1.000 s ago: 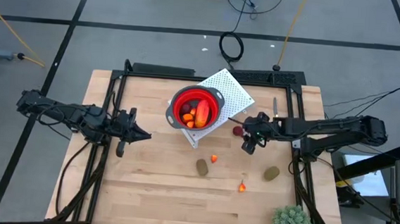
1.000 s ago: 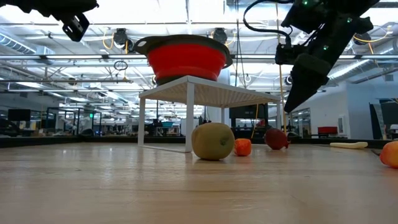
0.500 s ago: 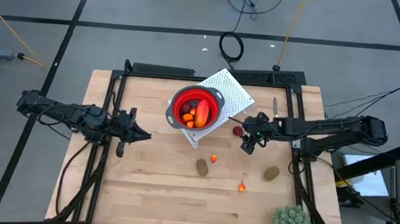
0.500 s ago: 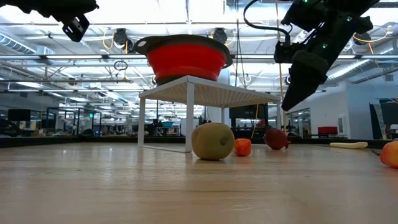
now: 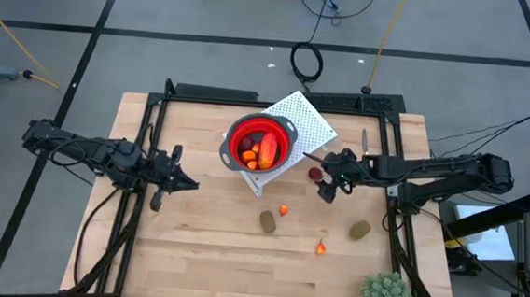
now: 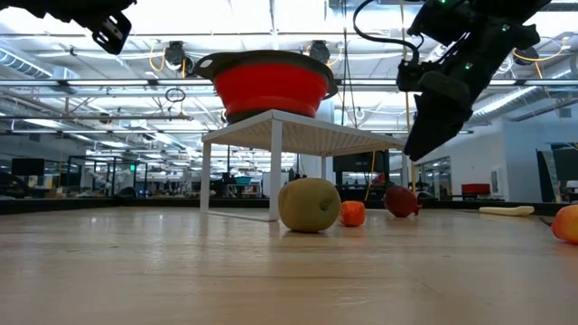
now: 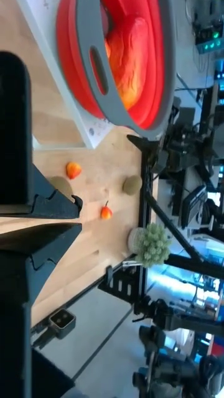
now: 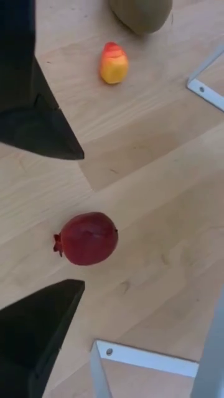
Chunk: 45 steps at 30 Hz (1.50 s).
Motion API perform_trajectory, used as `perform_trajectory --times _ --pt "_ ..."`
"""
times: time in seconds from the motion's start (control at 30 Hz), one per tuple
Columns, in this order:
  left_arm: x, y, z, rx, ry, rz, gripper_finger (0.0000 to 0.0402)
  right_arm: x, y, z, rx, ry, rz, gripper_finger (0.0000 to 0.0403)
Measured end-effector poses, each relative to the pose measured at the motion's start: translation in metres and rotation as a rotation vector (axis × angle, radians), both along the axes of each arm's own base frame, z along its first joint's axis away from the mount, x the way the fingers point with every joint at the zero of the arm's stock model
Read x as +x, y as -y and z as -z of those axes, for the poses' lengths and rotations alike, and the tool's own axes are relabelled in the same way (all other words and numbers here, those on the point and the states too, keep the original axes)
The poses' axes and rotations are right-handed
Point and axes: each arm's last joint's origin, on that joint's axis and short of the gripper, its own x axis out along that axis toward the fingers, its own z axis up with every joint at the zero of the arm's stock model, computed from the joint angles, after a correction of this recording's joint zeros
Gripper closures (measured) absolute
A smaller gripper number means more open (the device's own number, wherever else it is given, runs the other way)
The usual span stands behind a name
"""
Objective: Pick & Place Fruit
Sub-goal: Put the pomegranate into the red strainer bowl on the shelf
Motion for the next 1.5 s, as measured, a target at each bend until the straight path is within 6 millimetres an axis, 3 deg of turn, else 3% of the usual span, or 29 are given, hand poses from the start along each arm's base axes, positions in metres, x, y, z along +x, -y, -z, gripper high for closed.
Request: perform_trajectory --times 0.17,0.53,1.03,1.3,1.5 --pt "0.0 0.0 0.001 0.009 -0.012 0.0 0.038 0.003 0.0 -0.003 0.002 0.048 0.008 0.0045" --pt "-0.005 -0.001 0.0 0.04 0.003 0.005 0.038 0.005 0.0 -0.004 0.029 0.081 0.036 0.0039" --pt "-0.045 -0.013 -0.005 0.046 0.087 -0.042 0.038 0.008 0.0 -0.003 -0.015 0.082 -0.02 0.0039" --pt "-0.046 -0.015 -0.003 0.081 0.09 -0.078 0.038 0.016 0.001 0.012 -0.012 0.007 -0.022 0.0038" --pt "-0.04 -0.013 0.011 0.077 0.086 -0.093 0.038 0.021 0.003 0.028 -0.092 -0.088 -0.029 0.0038"
